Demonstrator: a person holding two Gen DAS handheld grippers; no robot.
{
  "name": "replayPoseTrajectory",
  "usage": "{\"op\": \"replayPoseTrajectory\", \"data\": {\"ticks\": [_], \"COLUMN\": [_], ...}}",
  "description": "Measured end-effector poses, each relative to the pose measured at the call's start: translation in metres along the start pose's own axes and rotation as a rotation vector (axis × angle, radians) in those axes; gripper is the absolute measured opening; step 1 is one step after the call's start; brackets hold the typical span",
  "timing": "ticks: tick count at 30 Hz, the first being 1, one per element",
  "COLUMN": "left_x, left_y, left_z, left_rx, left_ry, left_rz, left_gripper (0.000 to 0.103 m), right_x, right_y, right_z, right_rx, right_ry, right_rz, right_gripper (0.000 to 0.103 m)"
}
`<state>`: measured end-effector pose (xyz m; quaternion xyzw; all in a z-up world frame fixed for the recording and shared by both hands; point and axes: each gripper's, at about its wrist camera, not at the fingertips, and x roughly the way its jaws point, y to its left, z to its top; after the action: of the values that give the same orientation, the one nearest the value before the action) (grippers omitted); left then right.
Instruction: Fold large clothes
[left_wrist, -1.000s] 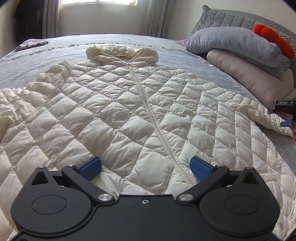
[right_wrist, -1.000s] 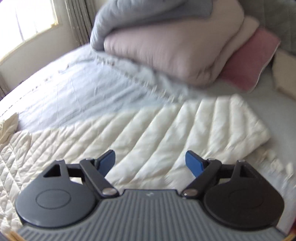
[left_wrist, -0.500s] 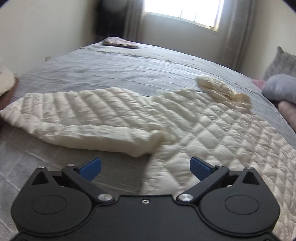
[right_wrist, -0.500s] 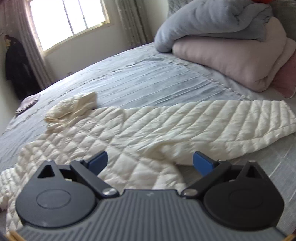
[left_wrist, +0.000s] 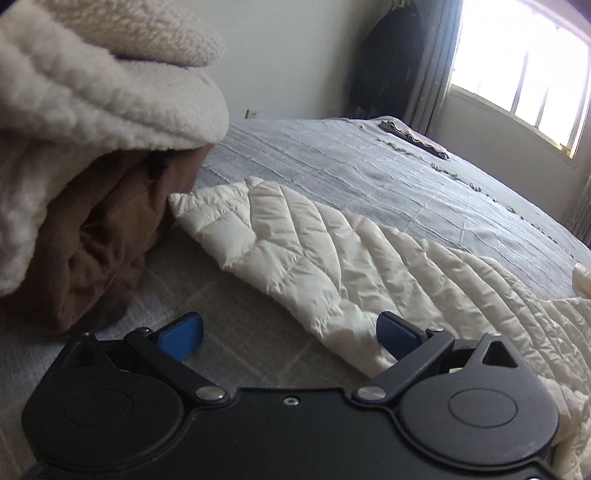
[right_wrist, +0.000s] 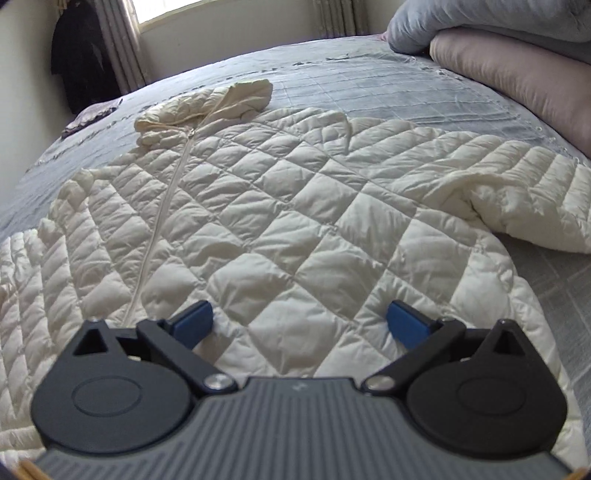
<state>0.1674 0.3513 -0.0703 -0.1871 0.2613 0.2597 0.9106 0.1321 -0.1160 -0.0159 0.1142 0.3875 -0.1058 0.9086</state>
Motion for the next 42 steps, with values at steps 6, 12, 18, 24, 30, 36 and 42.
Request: {"op": "replayPoseTrajectory", "data": {"ticks": [6,12,18,24,30,36,42], "left_x": [0.015,0.027,-0.009,-0.065,-0.1,-0.126,-0.108], "left_y": [-0.014,-0.016,-0.033,-0.091,-0.165,-0.238,-0.32], "left_z": [0.009,0.006,0.011,0.02,0.042,0.063,0.072], "left_rx": [0.072,0.1,0.137,0.25,0.338,0.411,0.572], "left_ry": [-0.066,-0.084,-0.021,-0.068,0.009,0.067,0.033], "left_rz": [0.075,0.289,0.272,0.093,-0.143,-0.287,-0.314], "left_gripper": [0.014,0.017,0.078,0.095,0.096,0.103,0.103], "right_x": [0.011,0.012,0.002,-0.01,-0.034,-0.041,-0.01], "right_y": [0.001,-0.002,-0.015,-0.028,-0.018,-0.022,-0.016], "right_z": [-0.001,0.001,0.011,0.034,0.052,0.101,0.179], "right_rx": [-0.089,-0.137,-0.063,0.086,0.011,0.057,-0.018], "right_ry": [0.007,0.034,0.037,0.012,-0.068,-0.055,-0.033], "right_rz": [0.006,0.04,0.074,0.081,0.077,0.187,0.174], "right_gripper": [0.103,0.103,0.103,0.103,0.103,0.103,0.103]}}
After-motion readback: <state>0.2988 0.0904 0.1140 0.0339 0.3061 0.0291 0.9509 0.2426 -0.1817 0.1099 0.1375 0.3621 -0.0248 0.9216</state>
